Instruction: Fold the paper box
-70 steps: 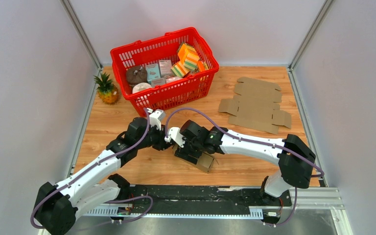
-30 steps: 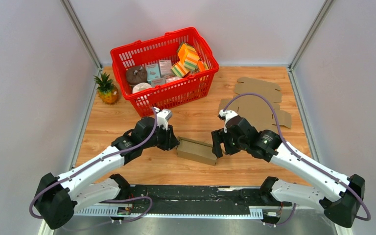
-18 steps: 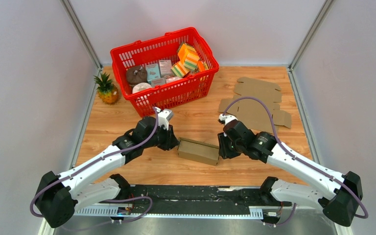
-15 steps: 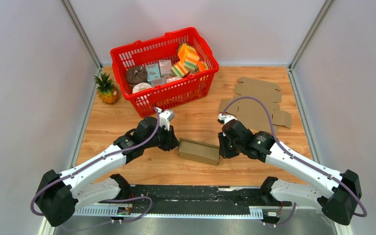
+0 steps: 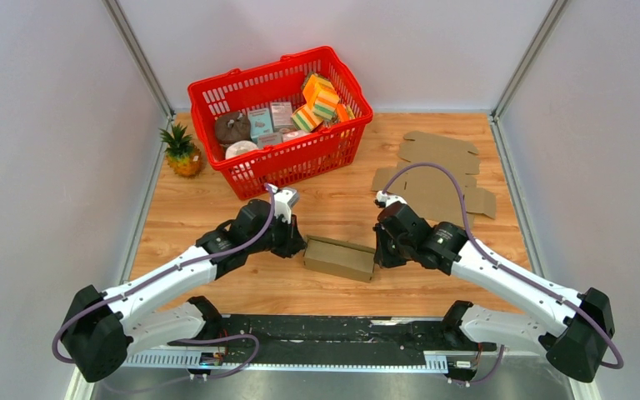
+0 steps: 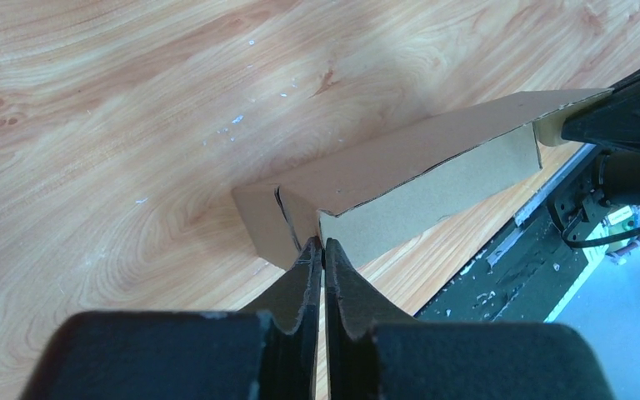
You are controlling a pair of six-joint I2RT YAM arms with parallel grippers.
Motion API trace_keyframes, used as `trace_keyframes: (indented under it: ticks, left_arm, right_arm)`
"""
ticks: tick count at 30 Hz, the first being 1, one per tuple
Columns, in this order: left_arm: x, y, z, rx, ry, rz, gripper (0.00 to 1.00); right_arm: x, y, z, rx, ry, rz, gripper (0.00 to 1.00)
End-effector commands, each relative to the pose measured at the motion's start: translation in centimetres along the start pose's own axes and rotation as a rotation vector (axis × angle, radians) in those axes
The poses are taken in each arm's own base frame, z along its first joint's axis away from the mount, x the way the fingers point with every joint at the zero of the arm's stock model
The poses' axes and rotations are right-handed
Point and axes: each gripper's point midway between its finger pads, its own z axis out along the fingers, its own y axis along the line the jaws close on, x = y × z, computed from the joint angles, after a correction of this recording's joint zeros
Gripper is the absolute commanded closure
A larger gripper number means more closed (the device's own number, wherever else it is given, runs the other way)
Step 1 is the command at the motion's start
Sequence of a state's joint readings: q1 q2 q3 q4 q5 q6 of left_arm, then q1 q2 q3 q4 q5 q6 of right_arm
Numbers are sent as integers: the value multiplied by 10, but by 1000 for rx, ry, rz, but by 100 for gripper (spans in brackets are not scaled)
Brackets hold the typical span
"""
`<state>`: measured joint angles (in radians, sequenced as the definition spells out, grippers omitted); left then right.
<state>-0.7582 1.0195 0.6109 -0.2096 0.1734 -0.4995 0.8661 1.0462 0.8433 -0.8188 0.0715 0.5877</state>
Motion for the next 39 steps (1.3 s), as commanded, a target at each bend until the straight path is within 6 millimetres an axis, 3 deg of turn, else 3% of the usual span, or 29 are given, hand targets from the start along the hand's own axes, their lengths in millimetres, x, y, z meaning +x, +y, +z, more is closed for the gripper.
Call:
trace_keyframes:
  ticks: [1,10,17,28,39]
  left_arm:
    - [-12,-19,0,53,-26,4,94]
    - [-8,-19,-1,48,-18,10,95]
    - [-7,-18,-3,41,-16,15,95]
    - [-3,-15,-2,35,-11,11,96]
    - [7,-6,-4,6,-35,-12,97]
  right_arm:
    - [-25,26,-8,-83,-67,84,100]
    - [-28,32,-11,-112,-66,153,100]
    - [-24,25,-7,-104,-65,182,100]
    - [0,4,12,-15,-15,84,100]
    - [-16,3,25,23,-201,-49,100]
